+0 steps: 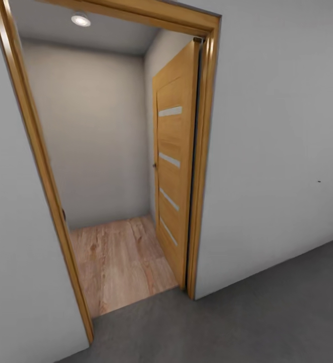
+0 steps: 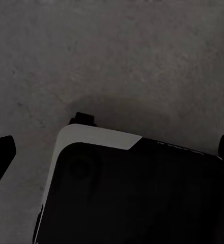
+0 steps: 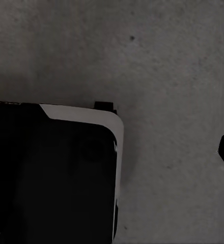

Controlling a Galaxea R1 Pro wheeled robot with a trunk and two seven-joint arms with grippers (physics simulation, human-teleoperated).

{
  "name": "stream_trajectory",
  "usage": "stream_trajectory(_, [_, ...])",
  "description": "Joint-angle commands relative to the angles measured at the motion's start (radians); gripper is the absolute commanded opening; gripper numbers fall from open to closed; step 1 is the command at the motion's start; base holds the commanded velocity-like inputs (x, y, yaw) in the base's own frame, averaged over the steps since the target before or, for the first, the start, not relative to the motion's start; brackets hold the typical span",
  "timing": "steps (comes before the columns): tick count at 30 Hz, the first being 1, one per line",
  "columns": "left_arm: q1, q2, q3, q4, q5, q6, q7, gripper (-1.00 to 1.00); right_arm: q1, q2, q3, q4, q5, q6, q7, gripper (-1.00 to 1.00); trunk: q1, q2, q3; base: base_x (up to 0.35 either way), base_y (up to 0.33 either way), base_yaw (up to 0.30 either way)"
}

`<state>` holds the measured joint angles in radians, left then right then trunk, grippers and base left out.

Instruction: Move the two storage containers from the living room to the garage. In the garage, place one container on the floor and stack the other container on top of it (either order is fine).

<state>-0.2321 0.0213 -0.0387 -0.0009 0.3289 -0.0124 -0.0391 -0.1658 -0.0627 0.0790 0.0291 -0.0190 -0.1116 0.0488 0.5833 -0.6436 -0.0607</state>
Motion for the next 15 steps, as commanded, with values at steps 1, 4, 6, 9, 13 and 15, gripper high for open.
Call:
stream_trajectory(1, [-0.001, 0.0, -0.004, 0.001, 0.009, -0.002, -0.004, 1.0, -0.001, 0.0, 0.008, 0.003, -0.002, -0.006, 0.003, 1.0, 0.001, -0.001, -0.002, 0.295, -0.173, 0.24])
stream_trajectory(4, [-0.001, 0.0, -0.004, 0.001, 0.009, -0.004, -0.004, 1.0, -0.001, 0.0, 0.008, 0.003, -0.002, -0.006, 0.003, 1.0, 0.001, -0.001, -0.002, 0.295, -0.171, 0.254])
stream_trajectory(6, [-0.001, 0.0, -0.004, 0.001, 0.009, -0.006, -0.003, 1.0, -0.001, 0.0, 0.009, 0.003, -0.002, -0.005, 0.003, 1.0, 0.001, -0.001, -0.002, 0.295, -0.169, 0.263])
stream_trajectory(9, [-0.001, 0.0, -0.004, 0.001, 0.009, -0.007, -0.003, 1.0, -0.001, 0.0, 0.01, 0.003, -0.003, -0.005, 0.003, 1.0, 0.001, -0.001, -0.002, 0.295, -0.168, 0.266])
stream_trajectory(13, [-0.001, 0.0, -0.004, 0.001, 0.009, -0.009, -0.003, 1.0, -0.001, 0.0, 0.01, 0.003, -0.003, -0.005, 0.003, 1.0, 0.001, -0.001, -0.002, 0.296, -0.167, 0.267])
stream_trajectory(15, [-0.001, 0.0, -0.004, 0.001, 0.009, -0.009, -0.003, 1.0, -0.001, 0.0, 0.01, 0.003, -0.003, -0.005, 0.003, 1.0, 0.001, -0.001, -0.002, 0.296, -0.167, 0.268])
